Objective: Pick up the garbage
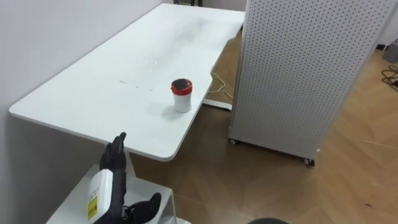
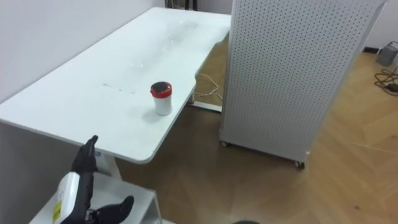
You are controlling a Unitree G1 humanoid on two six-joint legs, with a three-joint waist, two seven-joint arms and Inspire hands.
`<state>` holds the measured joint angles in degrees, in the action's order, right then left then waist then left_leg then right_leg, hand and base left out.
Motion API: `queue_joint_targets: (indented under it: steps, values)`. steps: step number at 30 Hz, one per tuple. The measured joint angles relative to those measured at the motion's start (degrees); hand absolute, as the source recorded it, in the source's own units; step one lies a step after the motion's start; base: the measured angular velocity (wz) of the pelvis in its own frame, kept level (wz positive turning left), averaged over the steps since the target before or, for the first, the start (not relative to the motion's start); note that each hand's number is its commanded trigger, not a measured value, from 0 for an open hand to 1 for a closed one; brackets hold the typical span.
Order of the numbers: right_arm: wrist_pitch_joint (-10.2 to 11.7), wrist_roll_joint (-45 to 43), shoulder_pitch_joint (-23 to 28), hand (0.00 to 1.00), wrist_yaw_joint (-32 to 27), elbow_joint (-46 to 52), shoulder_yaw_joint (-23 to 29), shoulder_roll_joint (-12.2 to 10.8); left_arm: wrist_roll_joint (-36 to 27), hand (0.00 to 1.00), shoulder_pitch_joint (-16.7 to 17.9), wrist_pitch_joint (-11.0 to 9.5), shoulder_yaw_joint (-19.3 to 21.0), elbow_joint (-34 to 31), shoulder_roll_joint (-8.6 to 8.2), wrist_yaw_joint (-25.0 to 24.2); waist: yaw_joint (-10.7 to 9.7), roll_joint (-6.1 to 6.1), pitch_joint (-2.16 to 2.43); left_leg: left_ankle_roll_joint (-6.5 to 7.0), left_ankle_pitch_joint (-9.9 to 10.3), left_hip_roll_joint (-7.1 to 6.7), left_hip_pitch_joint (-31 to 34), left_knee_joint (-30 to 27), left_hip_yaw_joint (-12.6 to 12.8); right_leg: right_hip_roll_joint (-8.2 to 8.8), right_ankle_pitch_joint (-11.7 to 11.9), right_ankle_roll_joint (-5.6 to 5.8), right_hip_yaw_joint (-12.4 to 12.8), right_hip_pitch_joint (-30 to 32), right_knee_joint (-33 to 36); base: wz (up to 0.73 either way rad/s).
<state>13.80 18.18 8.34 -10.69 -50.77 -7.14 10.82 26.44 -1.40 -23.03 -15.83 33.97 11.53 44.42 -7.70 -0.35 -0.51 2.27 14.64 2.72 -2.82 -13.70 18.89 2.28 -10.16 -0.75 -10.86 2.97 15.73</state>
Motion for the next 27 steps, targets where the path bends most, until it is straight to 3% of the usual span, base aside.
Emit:
queue_joint_targets:
  steps: [4, 7, 10, 13, 15, 16, 17, 19, 20, 24, 27]
  values:
    - [0.00, -0.18, 0.05, 1.00, 1.45, 0.04, 0.01, 0.03, -1.16, 0.00, 0.03, -0.09, -0.08, 0.01, 0.02, -0.43, 0.07, -0.15, -0.07, -0.28, -0.06, 0.30, -0.09, -0.30, -0.21, -0.30, -0.01, -0.06, -0.03, -0.45, 0.13, 0.00]
    - [0.00, -0.21, 0.73, 1.00, 2.20, 0.36, -0.18, 0.00, -4.03, 0.00, 0.12, -0.07, -0.05, 0.05, 0.66, -1.95, 0.25, -0.72, -0.18, -1.14, 0.50, 1.09, 0.25, -3.57, -0.67, -0.49, -0.38, -0.63, -0.12, -1.13, 0.35, -0.10]
    - [0.00, -0.70, 0.81, 1.00, 2.16, 0.37, -0.35, -0.13, -7.31, 0.00, 0.12, 0.04, 0.38, 0.04, 1.27, -3.00, 0.25, -1.37, -0.41, -2.38, 1.28, 2.10, 1.26, -9.49, -2.41, -0.78, -1.46, -1.49, 0.10, -1.90, 1.39, -0.21]
    - [0.00, -1.57, 0.99, 1.00, 2.06, 0.35, -0.31, 0.09, -7.88, 0.00, 0.42, 0.03, 0.56, -0.05, 1.31, -3.59, 0.31, -1.28, -0.40, -2.54, 1.36, 3.63, 3.33, -16.23, -3.29, -1.71, -2.07, -2.46, 1.44, -2.34, 1.71, -0.29]
    - [0.00, -2.36, 1.04, 1.00, 2.09, 0.43, -0.32, 0.10, -8.68, 0.00, 1.51, -0.05, 0.79, -0.78, 1.10, -3.59, 0.24, -1.20, -0.35, -2.80, 1.21, 4.05, 4.98, -20.15, -5.66, -2.56, -2.56, -3.30, 3.32, -2.32, 3.11, -0.35]
    - [0.00, -2.50, 1.05, 1.00, 2.10, 0.52, -0.33, 0.15, -8.94, 0.00, 1.55, -0.20, 0.79, -0.82, 1.02, -3.58, 0.24, -1.66, -0.64, -3.19, 1.31, 4.00, 5.76, -20.86, -6.67, -2.62, -2.70, -3.50, 3.75, -2.18, 3.56, -0.21]
    - [0.00, -2.49, 1.03, 1.00, 2.05, 0.54, -0.32, 0.24, -8.94, 0.00, 1.47, -0.44, 0.80, -0.89, 0.80, -3.53, 0.10, -1.44, -0.52, -3.73, 1.61, 3.67, 7.04, -19.17, -8.65, -2.73, -2.94, -3.70, 4.49, -1.62, 4.36, -0.13]
    - [-0.01, -2.47, 0.82, 1.00, 1.69, 0.52, -0.31, 0.54, -8.82, 0.00, 0.90, -1.50, 0.79, -0.98, 0.61, -3.27, 0.12, -1.31, -0.48, -5.10, 0.26, 3.54, 8.86, -13.55, -9.78, -2.81, -3.37, -3.56, 5.87, -0.16, 5.85, -0.24]
    - [-0.02, -2.39, 0.74, 1.00, 1.42, 0.46, -0.11, 0.60, -8.81, 0.00, 0.90, -1.98, 0.82, -1.07, 0.70, -2.65, 0.13, -1.09, -0.50, -4.48, -1.82, 3.42, 9.68, -10.97, -10.48, -2.97, -3.86, -3.31, 6.22, 0.21, 6.69, -0.31]
    - [-0.03, -2.55, 1.34, 1.00, 0.98, 0.51, 0.69, 0.44, -8.81, 0.00, -0.38, -2.35, 1.64, -1.20, 0.70, -1.57, 0.11, -1.53, -0.27, -3.85, -1.37, 2.45, 8.35, -9.95, -10.37, -2.38, -4.43, -1.94, 7.63, 0.12, 6.51, -0.14]
    - [-0.03, -2.74, 1.40, 1.00, 0.67, 0.64, 1.33, 0.25, -9.07, 0.00, -0.60, -2.62, 2.56, -1.28, 0.85, -0.61, -0.14, -1.26, -0.12, -3.48, -1.20, 1.78, 7.95, -9.06, -9.61, -1.91, -4.09, -1.61, 7.86, 0.17, 5.88, -0.13]
